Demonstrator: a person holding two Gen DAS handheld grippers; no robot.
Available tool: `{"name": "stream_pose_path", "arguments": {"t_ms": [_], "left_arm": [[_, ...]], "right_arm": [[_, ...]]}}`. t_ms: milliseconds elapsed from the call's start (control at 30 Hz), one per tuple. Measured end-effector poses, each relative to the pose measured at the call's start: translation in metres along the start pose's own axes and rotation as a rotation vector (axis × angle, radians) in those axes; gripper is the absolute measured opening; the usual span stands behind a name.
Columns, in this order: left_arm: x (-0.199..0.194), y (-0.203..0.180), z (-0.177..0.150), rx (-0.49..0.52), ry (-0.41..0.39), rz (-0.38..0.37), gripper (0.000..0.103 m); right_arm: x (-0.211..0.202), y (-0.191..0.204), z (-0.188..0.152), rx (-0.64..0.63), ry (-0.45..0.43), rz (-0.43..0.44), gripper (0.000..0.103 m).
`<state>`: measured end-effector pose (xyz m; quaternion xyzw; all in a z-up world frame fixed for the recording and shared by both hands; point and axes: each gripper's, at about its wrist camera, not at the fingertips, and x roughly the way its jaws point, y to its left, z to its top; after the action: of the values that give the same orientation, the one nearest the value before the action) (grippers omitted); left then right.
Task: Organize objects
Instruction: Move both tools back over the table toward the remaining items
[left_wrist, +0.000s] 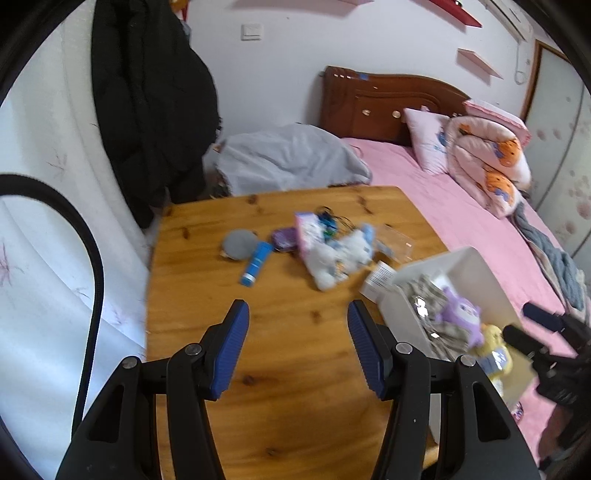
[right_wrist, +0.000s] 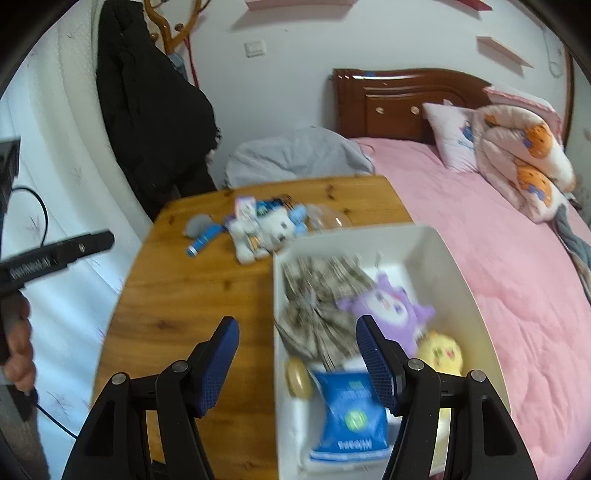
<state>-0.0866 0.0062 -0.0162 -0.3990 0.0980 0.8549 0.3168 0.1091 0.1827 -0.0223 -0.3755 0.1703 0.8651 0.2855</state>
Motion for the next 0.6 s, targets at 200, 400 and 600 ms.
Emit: {"name": "stream_pose_path", "arguments": {"t_ms": [200,400,600], "left_arm": [[0.015,0.023,0.026,0.001,-0.027,0.058,0.06],[0.055,0.041,0.048,0.001,0.015,0.092,0.06],[0.123,0.059,0.066,-0.021,0.127,0.103,0.06]], "right_arm": [[0.014,0.014,0.059,-0.034,-0.026,0.03,0.067],[0.053,0.017,0.116,0.029,0.013,0.082,0.067],[0.127,0.01,0.153,0.163,0.157,0.127,0.067]]}}
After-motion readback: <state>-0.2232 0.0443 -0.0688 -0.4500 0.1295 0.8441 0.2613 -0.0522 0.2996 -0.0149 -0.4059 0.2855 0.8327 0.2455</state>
